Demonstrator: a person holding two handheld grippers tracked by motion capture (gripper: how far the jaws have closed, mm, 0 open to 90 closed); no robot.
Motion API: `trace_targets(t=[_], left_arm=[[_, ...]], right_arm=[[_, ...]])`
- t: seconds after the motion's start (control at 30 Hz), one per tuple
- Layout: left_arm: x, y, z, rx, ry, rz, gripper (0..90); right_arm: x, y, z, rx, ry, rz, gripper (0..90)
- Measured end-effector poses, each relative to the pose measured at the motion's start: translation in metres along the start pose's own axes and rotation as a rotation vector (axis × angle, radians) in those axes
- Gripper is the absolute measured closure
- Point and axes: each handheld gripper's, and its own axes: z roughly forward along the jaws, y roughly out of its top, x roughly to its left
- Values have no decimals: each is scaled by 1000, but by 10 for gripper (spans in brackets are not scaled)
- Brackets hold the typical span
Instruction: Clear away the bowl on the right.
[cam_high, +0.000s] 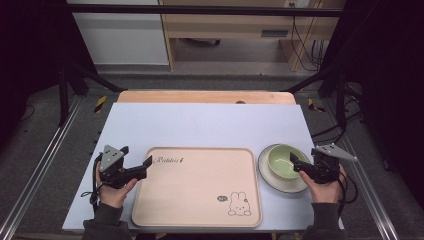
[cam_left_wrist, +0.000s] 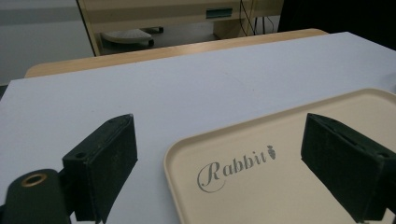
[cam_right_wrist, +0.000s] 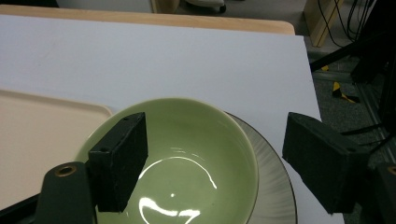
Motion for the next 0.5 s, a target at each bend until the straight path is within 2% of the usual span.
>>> trace_targets(t=[0.17, 0.5], left_arm=[[0, 0, 0, 7, -1, 5, 103], [-2, -1, 3, 15, -5, 11, 103]], right_arm=[[-2, -2, 4, 35, -4, -3, 257], [-8, -5, 10, 93, -18, 22, 323]])
